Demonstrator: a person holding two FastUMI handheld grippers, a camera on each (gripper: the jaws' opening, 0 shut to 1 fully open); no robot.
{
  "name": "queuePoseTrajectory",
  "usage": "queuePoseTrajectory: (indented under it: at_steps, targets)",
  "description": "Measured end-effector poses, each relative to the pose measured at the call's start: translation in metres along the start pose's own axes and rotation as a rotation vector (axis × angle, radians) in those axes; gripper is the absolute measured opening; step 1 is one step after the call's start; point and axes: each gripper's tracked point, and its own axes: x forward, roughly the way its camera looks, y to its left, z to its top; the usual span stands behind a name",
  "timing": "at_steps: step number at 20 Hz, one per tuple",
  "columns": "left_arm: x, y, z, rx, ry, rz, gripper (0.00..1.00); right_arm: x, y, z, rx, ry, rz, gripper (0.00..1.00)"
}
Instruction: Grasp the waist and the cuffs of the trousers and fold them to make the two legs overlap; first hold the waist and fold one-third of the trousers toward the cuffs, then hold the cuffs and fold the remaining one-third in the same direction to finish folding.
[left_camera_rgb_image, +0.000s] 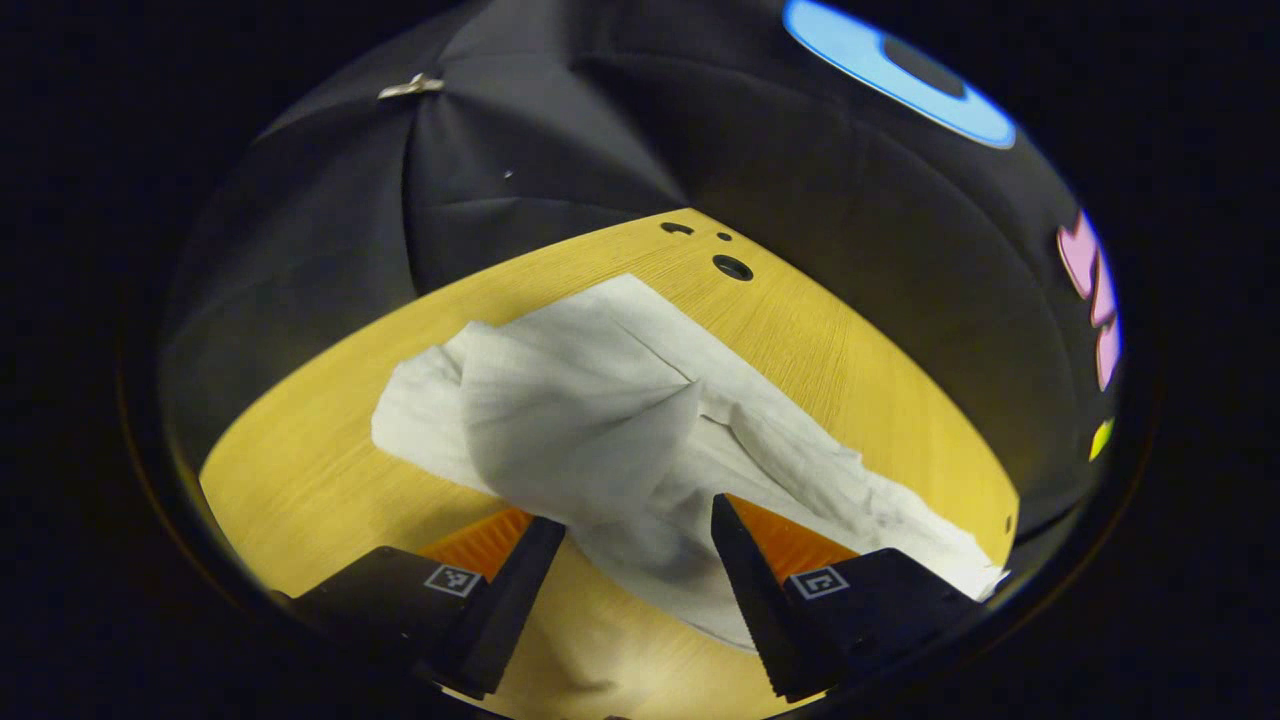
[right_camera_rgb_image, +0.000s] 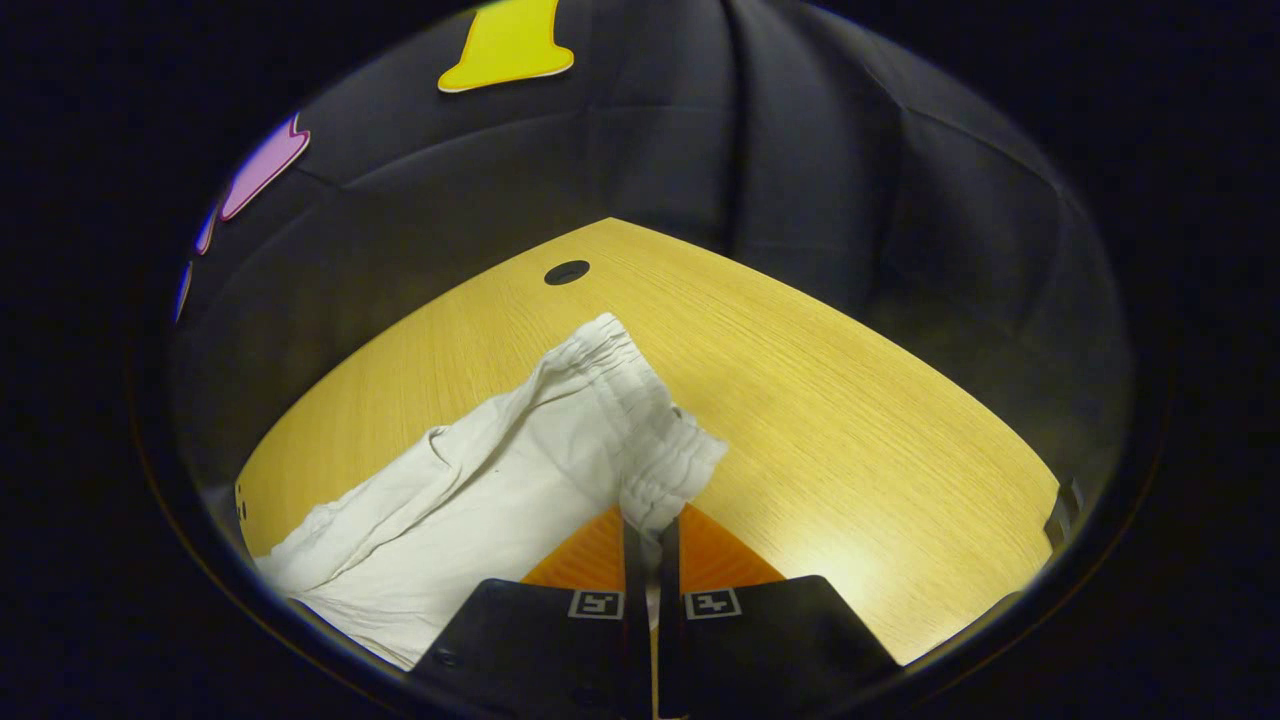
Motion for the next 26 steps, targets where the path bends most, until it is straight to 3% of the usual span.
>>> queuePoseTrajectory:
  at_steps: [1,2,3,7,10,14,17,26]
  targets:
    - [0.002,0.003,-0.001,0.09,0.0,0.059,0.96,0.0,0.001,0.0,-0.015,-0.002,0.0,0.08]
    - [-0.002,0.001,-0.002,0.155,-0.013,0.089,0.88,0.001,0.001,-0.001,-0.026,-0.005,0.001,0.08]
    - [0.008,-0.006,-0.002,0.152,-0.03,0.073,0.83,0.001,0.001,-0.001,-0.034,-0.006,0.002,0.07]
    - [-0.003,-0.02,-0.004,0.079,-0.022,-0.006,0.12,-0.004,0.001,0.004,-0.056,-0.025,0.013,0.07]
    - [0.0,-0.023,-0.007,0.091,-0.019,-0.05,0.06,-0.016,0.001,0.012,-0.069,-0.069,0.021,0.07]
    - [-0.001,-0.026,-0.013,0.043,-0.028,-0.085,0.06,-0.046,0.006,0.036,-0.04,-0.156,0.038,0.07]
    - [0.0,-0.031,-0.011,0.016,-0.018,-0.133,0.06,-0.07,0.017,0.059,-0.123,-0.223,0.031,0.07]
    - [-0.003,-0.033,-0.023,0.018,-0.007,-0.161,0.06,-0.192,0.053,0.1,-0.296,-0.422,0.231,0.07]
